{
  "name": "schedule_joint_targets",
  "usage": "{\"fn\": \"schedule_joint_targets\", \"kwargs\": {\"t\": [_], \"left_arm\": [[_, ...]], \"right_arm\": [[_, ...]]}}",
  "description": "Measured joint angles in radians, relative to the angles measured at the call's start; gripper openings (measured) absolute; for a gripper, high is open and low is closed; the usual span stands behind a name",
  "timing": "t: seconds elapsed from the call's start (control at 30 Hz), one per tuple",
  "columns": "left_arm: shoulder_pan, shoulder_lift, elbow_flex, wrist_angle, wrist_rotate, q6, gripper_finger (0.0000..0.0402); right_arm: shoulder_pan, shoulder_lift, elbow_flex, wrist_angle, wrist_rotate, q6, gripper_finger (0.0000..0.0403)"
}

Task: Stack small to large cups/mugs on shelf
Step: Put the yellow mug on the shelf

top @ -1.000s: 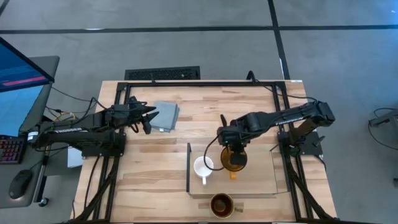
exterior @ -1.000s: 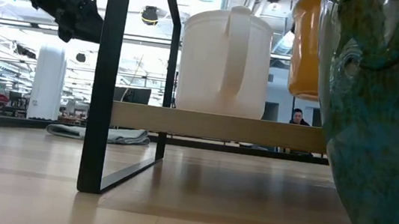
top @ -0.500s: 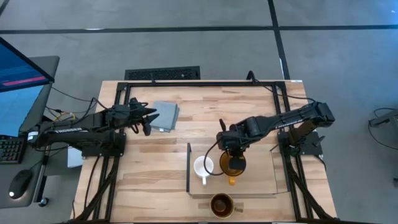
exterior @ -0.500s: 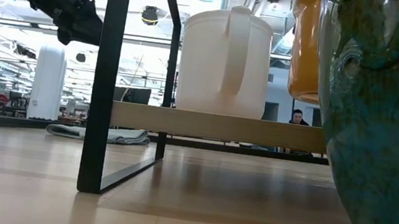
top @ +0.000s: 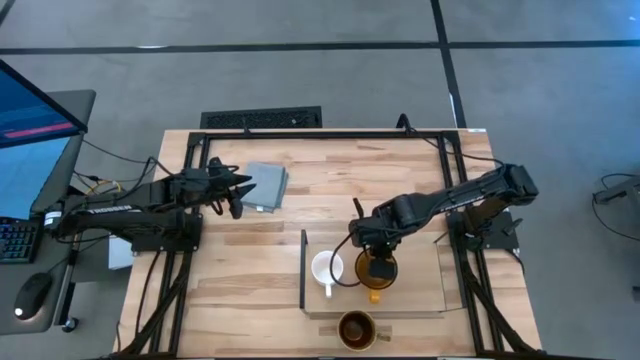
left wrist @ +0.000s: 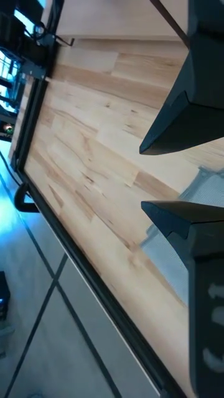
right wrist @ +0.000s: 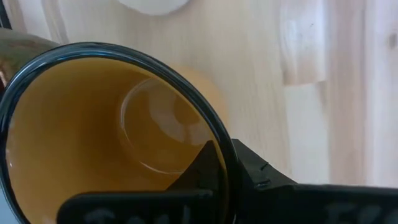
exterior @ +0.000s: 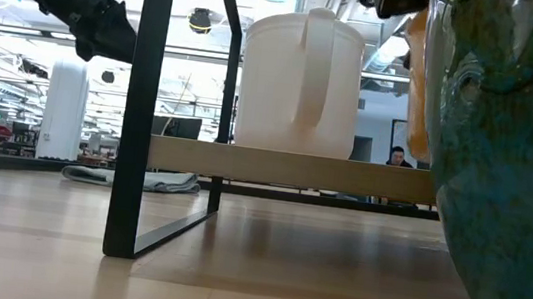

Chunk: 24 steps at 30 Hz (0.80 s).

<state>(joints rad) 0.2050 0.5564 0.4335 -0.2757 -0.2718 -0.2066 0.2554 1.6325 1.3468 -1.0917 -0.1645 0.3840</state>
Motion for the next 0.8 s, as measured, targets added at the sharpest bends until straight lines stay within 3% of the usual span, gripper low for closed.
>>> {"fn": "schedule_joint_targets", "kwargs": {"t": [0.8], "left_arm": [[-0.001,0.000,0.000,-0.008,0.001,-0.026,0.0121]], "right_arm": [[-0.007,-0.005,-0.073,0.097,-0.067,0.000,0.0029]]}}
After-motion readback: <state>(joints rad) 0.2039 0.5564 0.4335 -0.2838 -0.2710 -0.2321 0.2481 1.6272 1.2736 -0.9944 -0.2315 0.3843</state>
